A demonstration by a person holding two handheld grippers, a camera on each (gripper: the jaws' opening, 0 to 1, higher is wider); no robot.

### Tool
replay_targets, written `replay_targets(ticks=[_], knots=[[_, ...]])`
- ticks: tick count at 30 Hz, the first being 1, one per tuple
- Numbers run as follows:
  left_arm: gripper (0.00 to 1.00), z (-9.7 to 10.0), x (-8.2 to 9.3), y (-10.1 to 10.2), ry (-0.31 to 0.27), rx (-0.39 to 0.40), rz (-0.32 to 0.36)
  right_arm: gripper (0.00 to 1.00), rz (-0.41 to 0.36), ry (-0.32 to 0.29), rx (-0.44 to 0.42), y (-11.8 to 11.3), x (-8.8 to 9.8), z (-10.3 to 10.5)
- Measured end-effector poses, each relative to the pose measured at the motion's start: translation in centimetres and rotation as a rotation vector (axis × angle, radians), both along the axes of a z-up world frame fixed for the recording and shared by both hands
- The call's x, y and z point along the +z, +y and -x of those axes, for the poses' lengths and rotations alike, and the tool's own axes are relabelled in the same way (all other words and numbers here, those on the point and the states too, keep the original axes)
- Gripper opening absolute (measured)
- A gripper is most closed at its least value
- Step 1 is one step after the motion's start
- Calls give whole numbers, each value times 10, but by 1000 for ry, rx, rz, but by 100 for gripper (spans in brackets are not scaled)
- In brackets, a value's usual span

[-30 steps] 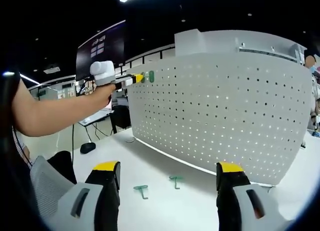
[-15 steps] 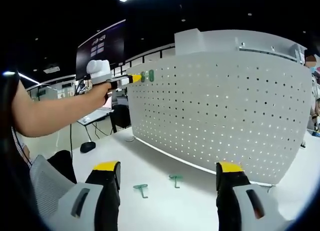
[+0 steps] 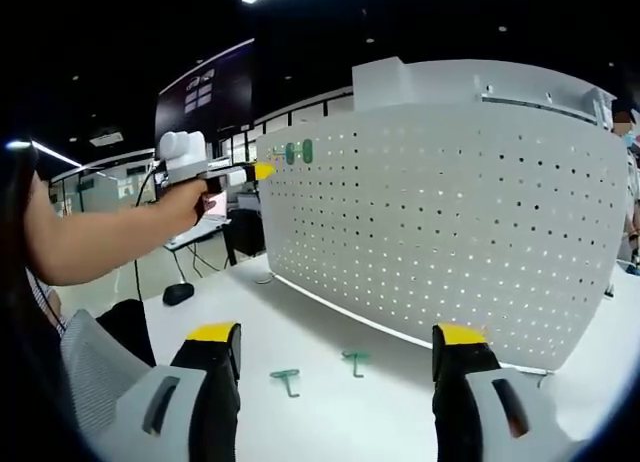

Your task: Insert the hook assembly into the mounting plate slot until the hook locks in place.

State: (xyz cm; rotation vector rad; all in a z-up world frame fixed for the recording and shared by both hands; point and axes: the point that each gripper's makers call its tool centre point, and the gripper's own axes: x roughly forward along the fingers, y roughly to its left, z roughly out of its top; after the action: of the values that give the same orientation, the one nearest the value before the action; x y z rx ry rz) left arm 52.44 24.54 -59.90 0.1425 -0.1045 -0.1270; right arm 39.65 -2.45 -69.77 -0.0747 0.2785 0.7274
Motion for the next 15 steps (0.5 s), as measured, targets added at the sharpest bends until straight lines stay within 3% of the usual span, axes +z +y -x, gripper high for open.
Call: replay_targets(ticks=[15], knots=[[15, 21, -52, -38, 118, -97, -31, 77, -3, -5, 1, 0, 2, 3]])
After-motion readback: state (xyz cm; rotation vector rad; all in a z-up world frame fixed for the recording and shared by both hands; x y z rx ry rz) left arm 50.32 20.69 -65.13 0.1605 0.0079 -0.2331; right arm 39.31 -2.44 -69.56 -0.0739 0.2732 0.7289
